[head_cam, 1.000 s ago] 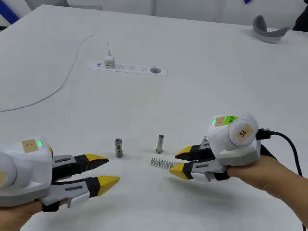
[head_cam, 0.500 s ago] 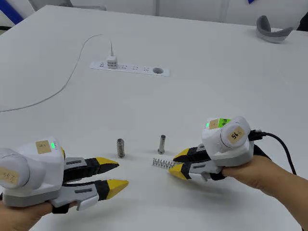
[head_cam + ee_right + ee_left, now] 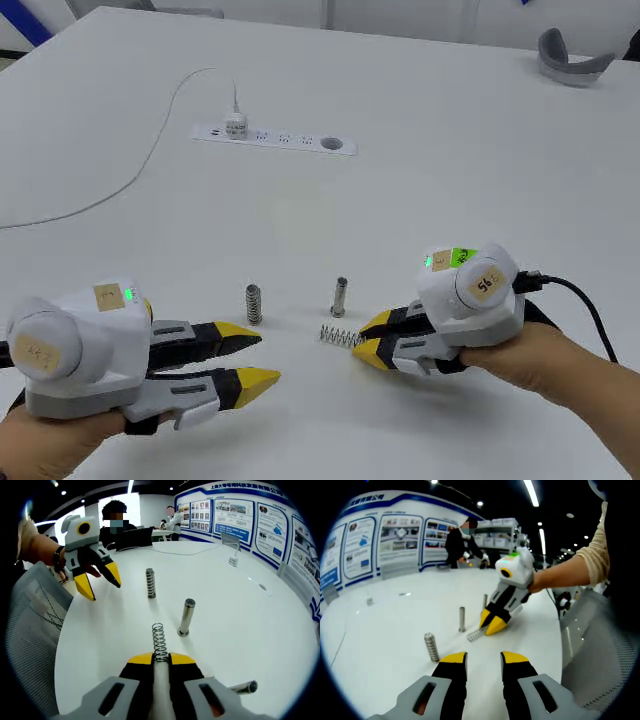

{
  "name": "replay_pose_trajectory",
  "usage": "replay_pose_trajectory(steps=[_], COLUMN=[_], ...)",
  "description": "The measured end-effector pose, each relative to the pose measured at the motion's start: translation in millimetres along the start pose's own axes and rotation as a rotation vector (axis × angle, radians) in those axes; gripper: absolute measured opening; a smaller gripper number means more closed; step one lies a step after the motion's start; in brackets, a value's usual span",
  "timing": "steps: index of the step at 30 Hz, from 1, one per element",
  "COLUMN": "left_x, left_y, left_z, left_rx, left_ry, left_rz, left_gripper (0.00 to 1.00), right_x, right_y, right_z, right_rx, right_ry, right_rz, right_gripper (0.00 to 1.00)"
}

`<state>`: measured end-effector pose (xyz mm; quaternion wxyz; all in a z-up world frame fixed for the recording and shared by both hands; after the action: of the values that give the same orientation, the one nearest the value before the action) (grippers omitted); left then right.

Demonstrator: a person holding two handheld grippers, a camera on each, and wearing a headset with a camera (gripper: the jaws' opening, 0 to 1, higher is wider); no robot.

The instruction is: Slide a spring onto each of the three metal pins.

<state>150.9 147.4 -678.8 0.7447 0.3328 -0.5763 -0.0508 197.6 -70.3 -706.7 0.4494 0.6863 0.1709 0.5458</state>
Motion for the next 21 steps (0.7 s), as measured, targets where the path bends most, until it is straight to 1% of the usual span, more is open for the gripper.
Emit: replay_pose_trajectory(steps=[4,7,10,12,17,21], left_x=[2.4,5.3,7.4,8.6,11.0,13.5], left_y=[-4.0,-8.1,-14.7,-19.1,-28.5,-34.1], left_z=[0.5,1.8,3.9,5.4,7.2,9.7], left_rx=[-0.006,-0.009,-0.019,-0.027,-0.040,-0.051], left_ry=[-0.014,-0.043,-0.092,-0.113,-0.144,-0.173], left_rz=[-0.005,-0.015,-0.042,-0.056,-0.070,-0.078], left_gripper=[0.27,0.26,0.26,0.26,0.26,0.27], right_x=[-0.2,-0.9,-1.9,-2.4,-2.5,-1.1], right_y=[1.1,3.0,7.6,10.8,19.4,26.9], right_z=[-2.9,-5.9,-10.7,-12.9,-17.9,-24.4], right_rx=[0.004,0.015,0.022,0.027,0.035,0.056], right_ry=[0.008,0.009,0.021,0.025,0.039,0.062], right_rz=[-0.001,-0.006,-0.014,-0.016,-0.020,-0.028], right_gripper=[0.12,0.12,0.11,0.11,0.11,0.11])
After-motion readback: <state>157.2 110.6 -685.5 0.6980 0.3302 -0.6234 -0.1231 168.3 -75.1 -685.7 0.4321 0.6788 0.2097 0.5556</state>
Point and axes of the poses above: the centre of the closed fingertips' face, and the gripper's own axes: y roughly backward along the fingers, z roughly to its right, x roughly out of its top, the point moved 9 cm from there along y, roughly backward along the fingers, and after that the axes turned 11 degrees about -z, right-handed, at the moved point
